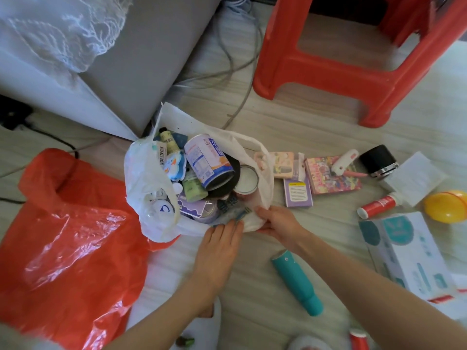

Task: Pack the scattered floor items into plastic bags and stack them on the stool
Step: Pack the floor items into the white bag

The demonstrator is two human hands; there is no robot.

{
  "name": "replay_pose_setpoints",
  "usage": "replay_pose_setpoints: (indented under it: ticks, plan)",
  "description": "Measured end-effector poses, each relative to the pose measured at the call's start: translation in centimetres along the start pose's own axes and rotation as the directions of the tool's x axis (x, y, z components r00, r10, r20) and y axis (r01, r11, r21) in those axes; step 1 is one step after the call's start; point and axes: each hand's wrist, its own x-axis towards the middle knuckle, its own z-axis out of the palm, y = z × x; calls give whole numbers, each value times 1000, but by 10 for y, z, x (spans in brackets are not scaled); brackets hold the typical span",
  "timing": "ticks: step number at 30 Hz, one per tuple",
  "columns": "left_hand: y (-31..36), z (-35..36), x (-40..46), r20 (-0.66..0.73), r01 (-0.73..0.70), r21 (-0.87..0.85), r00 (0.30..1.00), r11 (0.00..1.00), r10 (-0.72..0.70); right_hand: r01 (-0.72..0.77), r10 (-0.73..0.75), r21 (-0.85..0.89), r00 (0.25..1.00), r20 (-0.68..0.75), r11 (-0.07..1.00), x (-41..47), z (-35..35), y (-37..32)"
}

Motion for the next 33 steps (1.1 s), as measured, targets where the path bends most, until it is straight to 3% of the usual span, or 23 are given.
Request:
replay_pose_setpoints:
  ticks: [9,14,18,20,23,26,27,30,33]
  plan:
    - [11,-10,7,-15,-53,88,998,995,55,94,-136,-201,968,-209,975,-33,-31,10]
    - [20,-22,-17,-37,-120,30,992,992,121,188,-296,-471,941,-166,862,-47,-32,8]
    - [29,-27,-18,-122,-150,-34,982,988,145,207,-314,-511,940,-132,835,-54,-42,11]
    - [41,-33,-15,-184,-234,-73,958,969,218,183,-329,-662,939,-102,727,-57,-58,13]
    - [63,-28,-10,-188,-436,-112,891,893,412,113,-382,-905,922,-59,411,-68,-97,22]
    - [83,-5,-4,-11,-542,-93,840,835,543,74,-608,-991,794,-8,109,-88,-138,44]
    - [88,6,-1,54,-556,-79,826,827,561,28,-673,-998,739,-22,64,-92,-152,54]
    - [96,33,12,256,-627,-18,750,778,610,-145,-730,-971,640,-239,190,-93,-188,63]
    - [99,45,27,265,-681,50,714,730,648,-274,-640,-915,654,-404,297,-83,-214,58]
